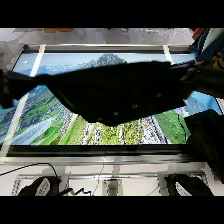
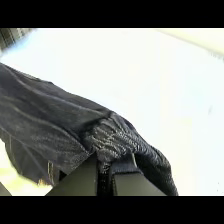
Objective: Fold the clothes and pants, and hang the long-sleeved shirts on hangers.
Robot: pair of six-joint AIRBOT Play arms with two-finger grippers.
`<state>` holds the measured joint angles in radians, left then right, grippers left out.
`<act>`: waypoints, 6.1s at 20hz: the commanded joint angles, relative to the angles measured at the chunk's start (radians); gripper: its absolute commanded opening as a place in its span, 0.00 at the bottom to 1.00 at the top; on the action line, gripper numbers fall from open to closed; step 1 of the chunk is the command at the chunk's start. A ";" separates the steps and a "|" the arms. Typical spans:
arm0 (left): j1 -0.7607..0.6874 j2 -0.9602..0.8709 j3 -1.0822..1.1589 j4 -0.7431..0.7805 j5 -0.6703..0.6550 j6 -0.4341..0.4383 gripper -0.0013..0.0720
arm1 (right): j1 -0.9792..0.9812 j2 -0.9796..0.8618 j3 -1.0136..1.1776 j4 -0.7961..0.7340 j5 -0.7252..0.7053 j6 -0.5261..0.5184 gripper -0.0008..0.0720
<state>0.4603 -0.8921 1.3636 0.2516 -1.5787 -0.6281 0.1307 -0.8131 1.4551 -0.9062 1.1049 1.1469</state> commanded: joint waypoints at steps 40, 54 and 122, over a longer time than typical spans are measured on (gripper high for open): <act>-0.679 -0.661 -0.285 0.474 0.404 -0.511 0.05 | -0.243 -0.449 -0.538 -0.364 0.127 0.297 0.08; -0.674 -0.672 -0.283 0.346 0.417 -0.517 0.88 | -0.520 -0.508 -0.481 -0.260 0.029 0.425 0.90; -0.675 -0.674 -0.283 0.354 0.476 -0.517 0.87 | -0.650 -0.926 -0.294 0.058 0.280 -0.128 0.78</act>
<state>-0.2153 -1.5650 1.0798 0.6048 -1.1030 -1.1454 -0.4995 -1.7397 1.1862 -0.8394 1.4448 0.9993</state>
